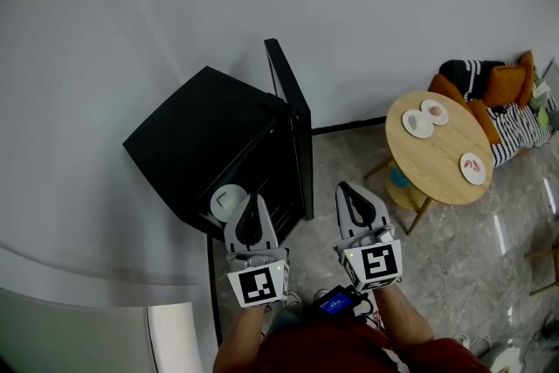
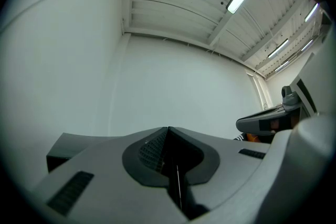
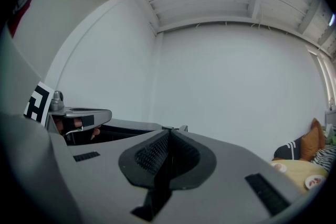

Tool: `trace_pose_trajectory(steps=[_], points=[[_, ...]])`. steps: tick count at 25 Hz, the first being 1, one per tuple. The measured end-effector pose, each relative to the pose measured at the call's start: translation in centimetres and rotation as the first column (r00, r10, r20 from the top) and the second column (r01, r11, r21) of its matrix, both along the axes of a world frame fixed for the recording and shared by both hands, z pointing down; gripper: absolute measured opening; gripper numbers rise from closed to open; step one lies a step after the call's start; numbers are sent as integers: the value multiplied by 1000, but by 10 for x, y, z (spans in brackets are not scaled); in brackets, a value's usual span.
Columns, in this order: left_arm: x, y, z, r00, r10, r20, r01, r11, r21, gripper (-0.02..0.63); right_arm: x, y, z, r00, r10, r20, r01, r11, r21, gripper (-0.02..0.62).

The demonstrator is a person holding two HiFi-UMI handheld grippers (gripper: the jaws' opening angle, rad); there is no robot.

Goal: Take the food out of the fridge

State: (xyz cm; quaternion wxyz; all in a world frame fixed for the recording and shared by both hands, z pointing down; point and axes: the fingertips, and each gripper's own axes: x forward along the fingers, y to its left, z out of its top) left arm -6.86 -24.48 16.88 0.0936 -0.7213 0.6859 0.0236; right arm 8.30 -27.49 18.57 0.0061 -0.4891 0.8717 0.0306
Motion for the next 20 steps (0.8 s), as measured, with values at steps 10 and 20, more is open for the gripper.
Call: trace_pose_trajectory(steps=[10,20], points=[[-9,-6,7,1000,12,-5,-12,1000,-11,14,-13,-6,9,1000,-2,-8,2,1000,-22,23],[-14,-10,24,1000,13,-25,-15,999,-45,14,-22,-9,24,999,-16,-29,14,998,-56,23]])
